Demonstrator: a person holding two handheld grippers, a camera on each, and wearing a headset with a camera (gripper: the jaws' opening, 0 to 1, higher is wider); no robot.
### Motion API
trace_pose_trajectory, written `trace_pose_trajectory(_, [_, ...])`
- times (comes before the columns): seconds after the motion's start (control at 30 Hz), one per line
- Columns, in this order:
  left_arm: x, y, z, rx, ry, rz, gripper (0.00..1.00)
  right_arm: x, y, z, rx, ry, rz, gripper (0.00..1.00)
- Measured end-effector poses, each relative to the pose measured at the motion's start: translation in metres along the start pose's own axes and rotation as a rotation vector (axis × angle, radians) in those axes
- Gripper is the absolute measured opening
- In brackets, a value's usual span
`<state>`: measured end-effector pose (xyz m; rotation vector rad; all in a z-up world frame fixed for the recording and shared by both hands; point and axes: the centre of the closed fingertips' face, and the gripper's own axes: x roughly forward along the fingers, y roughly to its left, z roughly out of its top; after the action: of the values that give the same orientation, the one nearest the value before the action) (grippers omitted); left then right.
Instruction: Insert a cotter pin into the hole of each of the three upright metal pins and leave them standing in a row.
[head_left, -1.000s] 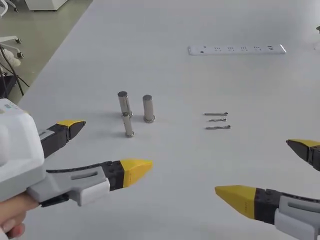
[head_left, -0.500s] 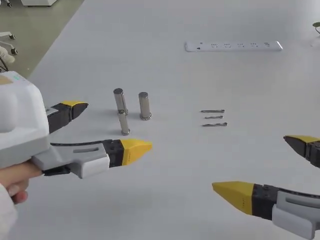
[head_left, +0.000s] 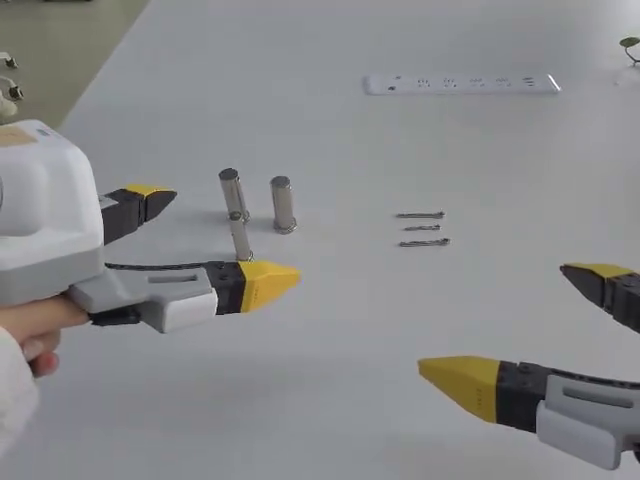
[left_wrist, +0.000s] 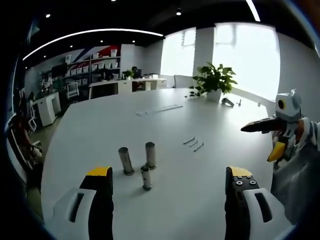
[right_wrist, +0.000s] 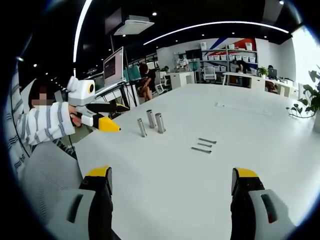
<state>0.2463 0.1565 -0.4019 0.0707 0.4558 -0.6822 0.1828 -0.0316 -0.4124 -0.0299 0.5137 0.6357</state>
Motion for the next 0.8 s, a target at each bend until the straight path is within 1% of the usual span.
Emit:
trace_pose_trajectory(0.17, [0.004, 0.005, 0.002, -0.011, -0.004, 0.001, 0.91, -0.001, -0.001, 0.001, -0.003, 0.000, -0.004, 0.98])
trace_pose_trajectory(0.3, [0.006, 0.008, 0.004, -0.031, -0.020, -0.004, 0.88, -0.001, -0.001, 0.001, -0.011, 0.009, -0.007, 0.98])
trace_pose_trajectory(0.37, [0.007, 0.009, 0.004, -0.016, -0.017, -0.008, 0.86, -0.002, 0.000, 0.002, -0.019, 0.010, -0.007, 0.98])
trace_pose_trajectory(0.6, [0.012, 0.017, 0.001, -0.008, -0.007, -0.005, 0.80, -0.001, 0.001, 0.005, -0.021, 0.012, -0.004, 0.98])
trace_pose_trajectory(0.8, [0.018, 0.021, -0.003, 0.003, 0.018, -0.016, 0.74, 0.001, 0.003, 0.004, -0.021, 0.015, -0.003, 0.98])
